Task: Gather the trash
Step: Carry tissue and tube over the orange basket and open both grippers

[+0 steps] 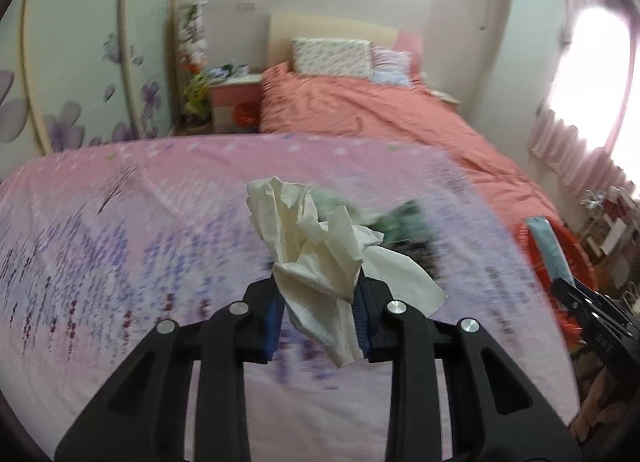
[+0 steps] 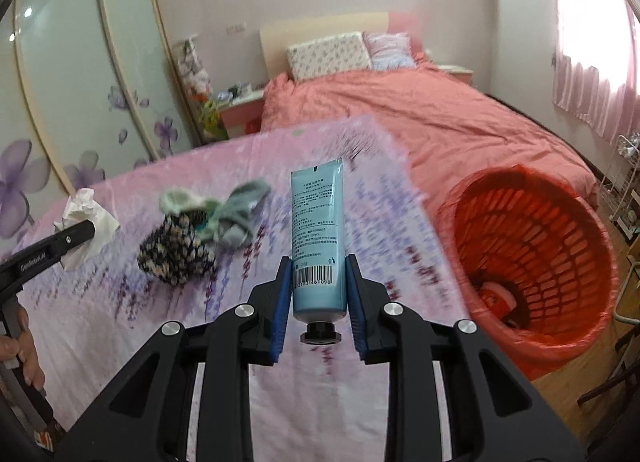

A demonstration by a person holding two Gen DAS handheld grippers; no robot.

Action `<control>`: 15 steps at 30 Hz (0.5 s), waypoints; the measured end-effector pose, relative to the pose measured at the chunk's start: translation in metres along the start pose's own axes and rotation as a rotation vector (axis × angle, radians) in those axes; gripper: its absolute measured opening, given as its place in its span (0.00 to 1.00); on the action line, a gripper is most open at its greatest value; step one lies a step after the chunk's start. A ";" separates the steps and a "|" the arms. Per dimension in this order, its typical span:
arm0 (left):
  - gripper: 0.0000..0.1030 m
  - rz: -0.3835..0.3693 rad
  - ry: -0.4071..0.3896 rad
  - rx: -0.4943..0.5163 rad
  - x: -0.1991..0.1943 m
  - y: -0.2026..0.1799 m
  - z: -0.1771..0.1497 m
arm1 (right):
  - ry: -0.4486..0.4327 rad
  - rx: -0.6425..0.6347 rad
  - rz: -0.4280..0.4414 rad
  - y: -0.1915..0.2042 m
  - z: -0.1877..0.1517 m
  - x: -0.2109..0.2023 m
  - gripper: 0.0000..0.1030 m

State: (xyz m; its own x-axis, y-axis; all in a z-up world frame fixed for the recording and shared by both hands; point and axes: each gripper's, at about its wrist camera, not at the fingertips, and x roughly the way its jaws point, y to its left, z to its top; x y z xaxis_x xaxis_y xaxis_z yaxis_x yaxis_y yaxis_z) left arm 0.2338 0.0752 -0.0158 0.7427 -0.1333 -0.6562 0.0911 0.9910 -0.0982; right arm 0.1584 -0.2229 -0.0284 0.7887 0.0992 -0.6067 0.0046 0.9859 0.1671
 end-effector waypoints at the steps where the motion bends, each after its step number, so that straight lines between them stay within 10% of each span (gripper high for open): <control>1: 0.29 -0.024 -0.008 0.010 -0.004 -0.011 0.002 | -0.018 0.009 -0.008 -0.006 0.002 -0.006 0.26; 15: 0.29 -0.377 -0.022 0.212 0.002 -0.200 0.014 | -0.131 0.238 -0.109 -0.127 0.016 -0.036 0.26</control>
State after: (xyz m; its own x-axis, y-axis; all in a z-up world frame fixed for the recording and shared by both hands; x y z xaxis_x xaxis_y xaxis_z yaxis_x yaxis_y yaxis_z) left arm 0.2259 -0.1227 0.0128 0.6450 -0.4882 -0.5879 0.4913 0.8542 -0.1703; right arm 0.1392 -0.3538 -0.0147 0.8484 -0.0388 -0.5279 0.2251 0.9292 0.2933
